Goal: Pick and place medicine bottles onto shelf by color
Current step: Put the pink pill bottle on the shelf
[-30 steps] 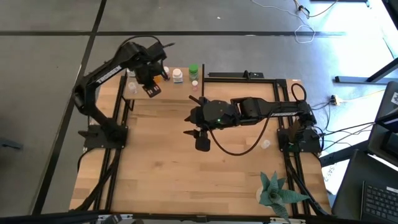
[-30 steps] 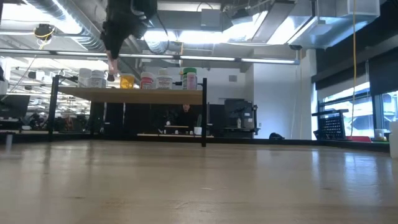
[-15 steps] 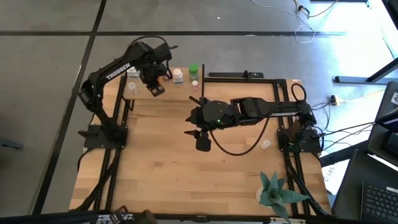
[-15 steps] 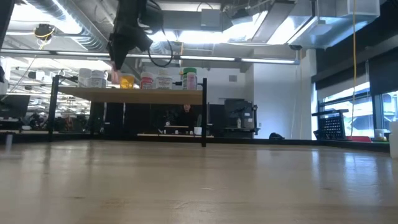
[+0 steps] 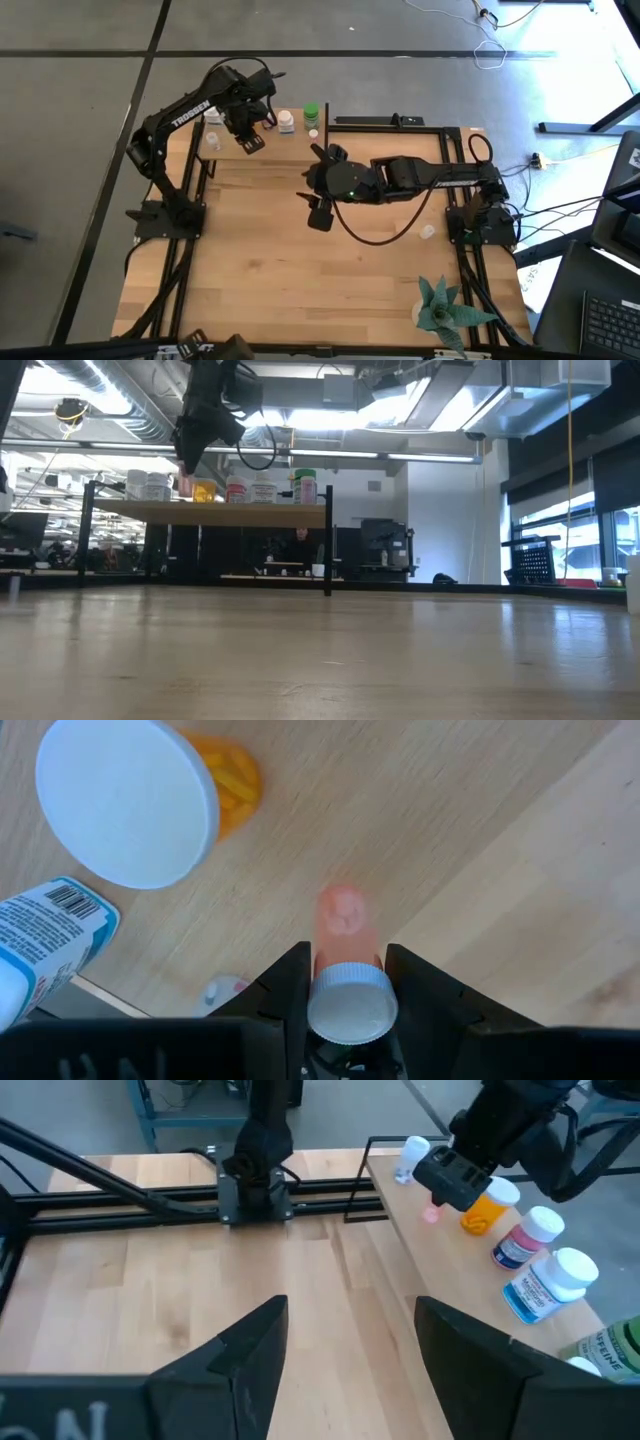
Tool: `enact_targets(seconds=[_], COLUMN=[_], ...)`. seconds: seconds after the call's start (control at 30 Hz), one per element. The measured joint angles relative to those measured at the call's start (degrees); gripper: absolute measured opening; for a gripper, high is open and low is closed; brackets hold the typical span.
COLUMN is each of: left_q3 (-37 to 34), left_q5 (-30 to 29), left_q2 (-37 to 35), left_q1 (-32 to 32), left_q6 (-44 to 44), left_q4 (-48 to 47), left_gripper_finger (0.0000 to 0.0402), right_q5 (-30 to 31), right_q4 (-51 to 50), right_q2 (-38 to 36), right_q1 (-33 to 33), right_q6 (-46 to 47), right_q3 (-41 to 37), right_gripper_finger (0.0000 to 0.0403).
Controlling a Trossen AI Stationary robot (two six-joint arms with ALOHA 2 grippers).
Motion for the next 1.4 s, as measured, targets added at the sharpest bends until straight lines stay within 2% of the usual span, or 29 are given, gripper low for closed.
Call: enact_targets(seconds=[0.6,0.73,1.1,1.4], left_q3=[-0.02,-0.02,-0.12,-4.08], left_q5=[0.07,-2.68,-2.93,-4.63], left_q2=[0.00,0.00,0.00,-0.04], left_q1=[0.00,-0.08,-0.28,-0.55], left_q6=[-0.35,-1.39,-3.65,-3.48], left_q4=[0.44,0.61,1.98,2.84], left_gripper_finger=[0.0108,0.0108,0.0108,0.0108], right_q5=[0.00,0.00,-0.05,-0.09], right_q4=[0.18,0.26,0.44,2.14], right_q2=[0.00,0.00,0.00,0.00], right_q1=[-0.02,-0.02,-0.02,-0.02], right_q6=[0.00,0.02,0.02,-0.03], right_q3=[0.00,0.00,-0.01,0.00], right_gripper_finger=[0.0221,0.0221,0.0221,0.0221])
